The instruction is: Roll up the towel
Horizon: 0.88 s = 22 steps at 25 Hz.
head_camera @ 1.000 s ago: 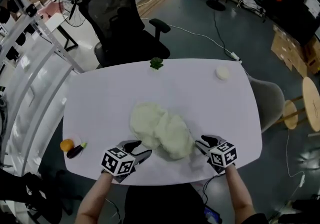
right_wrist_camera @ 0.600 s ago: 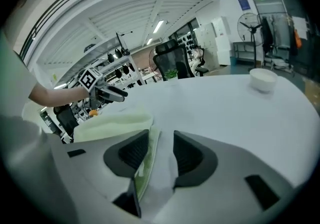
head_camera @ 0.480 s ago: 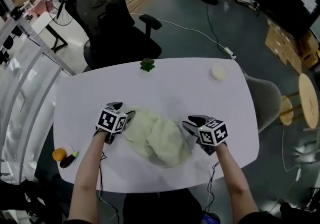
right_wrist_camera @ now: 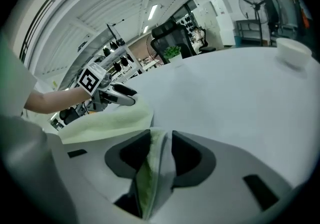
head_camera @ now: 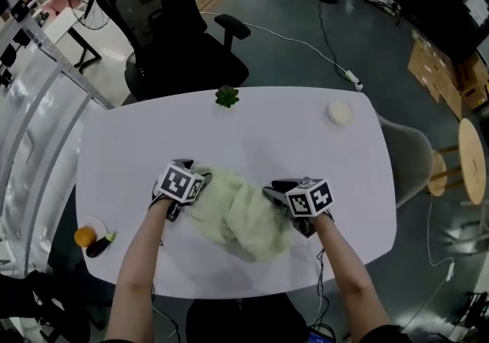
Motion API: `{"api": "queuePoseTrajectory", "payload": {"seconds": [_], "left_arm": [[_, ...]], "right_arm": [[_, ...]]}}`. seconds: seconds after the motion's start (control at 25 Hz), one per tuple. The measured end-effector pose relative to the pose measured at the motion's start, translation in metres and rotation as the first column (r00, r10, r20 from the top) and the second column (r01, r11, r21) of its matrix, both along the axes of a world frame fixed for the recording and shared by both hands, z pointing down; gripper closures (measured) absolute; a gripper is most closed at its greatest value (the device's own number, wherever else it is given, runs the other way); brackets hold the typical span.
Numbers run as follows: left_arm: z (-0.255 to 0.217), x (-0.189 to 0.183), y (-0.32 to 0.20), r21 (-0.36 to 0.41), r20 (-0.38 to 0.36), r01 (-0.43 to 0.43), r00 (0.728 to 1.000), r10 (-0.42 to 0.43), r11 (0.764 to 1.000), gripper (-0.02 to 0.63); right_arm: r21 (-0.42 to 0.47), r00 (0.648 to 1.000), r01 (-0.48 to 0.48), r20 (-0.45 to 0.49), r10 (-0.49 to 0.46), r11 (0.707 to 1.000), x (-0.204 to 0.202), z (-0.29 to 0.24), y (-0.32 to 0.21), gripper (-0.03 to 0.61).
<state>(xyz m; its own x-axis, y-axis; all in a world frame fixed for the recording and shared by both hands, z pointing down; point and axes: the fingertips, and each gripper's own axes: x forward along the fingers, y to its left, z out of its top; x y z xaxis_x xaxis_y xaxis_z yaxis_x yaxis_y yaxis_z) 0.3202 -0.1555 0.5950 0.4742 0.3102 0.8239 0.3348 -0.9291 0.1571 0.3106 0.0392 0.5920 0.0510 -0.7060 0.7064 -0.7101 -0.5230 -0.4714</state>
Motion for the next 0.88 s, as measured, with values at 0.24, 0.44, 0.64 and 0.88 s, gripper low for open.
{"api": "queuePoseTrajectory", "payload": {"seconds": [0.24, 0.44, 0.64, 0.88], "left_arm": [[-0.003, -0.011, 0.011, 0.026, -0.014, -0.019, 1.0, 0.019, 0.999, 0.525], [-0.032, -0.022, 0.009, 0.044, -0.112, -0.04, 0.993, 0.045, 0.998, 0.558], [-0.087, -0.03, -0.007, -0.02, -0.226, -0.02, 0.974, 0.015, 1.0, 0.561], [-0.157, -0.045, -0.031, -0.028, -0.365, -0.008, 0.931, -0.003, 1.0, 0.565]], "right_arm": [[0.015, 0.998, 0.046, 0.034, -0.046, 0.999, -0.02, -0.009, -0.01, 0.526], [0.037, 0.999, 0.037, -0.034, -0.036, 0.999, -0.025, -0.032, -0.006, 0.532], [0.087, 0.995, 0.011, -0.095, -0.003, 0.996, -0.028, -0.074, 0.003, 0.534], [0.134, 0.98, -0.071, -0.173, 0.094, 0.988, -0.025, -0.121, 0.022, 0.537]]}}
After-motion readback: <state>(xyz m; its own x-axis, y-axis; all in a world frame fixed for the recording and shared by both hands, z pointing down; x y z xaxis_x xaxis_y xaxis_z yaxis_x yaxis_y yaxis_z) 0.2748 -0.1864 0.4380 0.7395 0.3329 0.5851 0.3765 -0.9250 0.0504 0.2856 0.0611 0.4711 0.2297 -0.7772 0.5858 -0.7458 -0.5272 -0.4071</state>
